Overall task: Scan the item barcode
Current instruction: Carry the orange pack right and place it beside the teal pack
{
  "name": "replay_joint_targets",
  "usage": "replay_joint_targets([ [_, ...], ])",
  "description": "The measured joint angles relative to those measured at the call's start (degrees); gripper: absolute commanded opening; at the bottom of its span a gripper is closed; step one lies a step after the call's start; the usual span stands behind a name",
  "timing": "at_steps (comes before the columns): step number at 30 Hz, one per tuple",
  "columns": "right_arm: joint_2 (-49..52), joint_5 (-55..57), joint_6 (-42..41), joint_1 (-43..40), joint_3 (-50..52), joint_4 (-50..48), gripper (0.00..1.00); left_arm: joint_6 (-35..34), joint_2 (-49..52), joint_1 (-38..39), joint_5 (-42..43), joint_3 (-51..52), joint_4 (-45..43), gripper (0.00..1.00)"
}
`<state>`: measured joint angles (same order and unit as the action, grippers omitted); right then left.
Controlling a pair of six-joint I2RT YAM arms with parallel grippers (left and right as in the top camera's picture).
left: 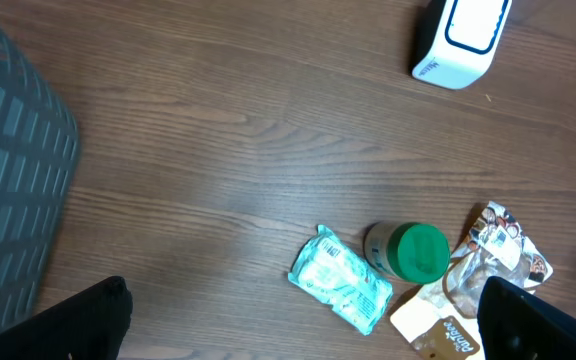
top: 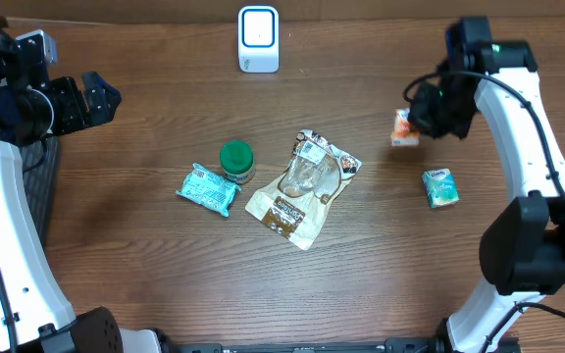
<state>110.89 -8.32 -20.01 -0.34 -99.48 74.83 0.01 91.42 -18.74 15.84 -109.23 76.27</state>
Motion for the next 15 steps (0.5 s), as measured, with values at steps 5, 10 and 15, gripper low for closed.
replay_joint_targets([
  [5,0.11,0.02,-0.87,-3.37,9.31,-4.98,0.04,0.02,0.00,0.00,0.02,0.00,0.00,1.00],
  [10,0.17,0.02,-0.98,-6.36,15.30,-9.22,0.04,0.02,0.00,0.00,0.02,0.00,0.00,1.00],
  [15,0.17,0.07,-1.01,-8.37,16.48,-10.51,0.04,0.00,0.00,0.00,0.02,0.00,0.00,0.99],
])
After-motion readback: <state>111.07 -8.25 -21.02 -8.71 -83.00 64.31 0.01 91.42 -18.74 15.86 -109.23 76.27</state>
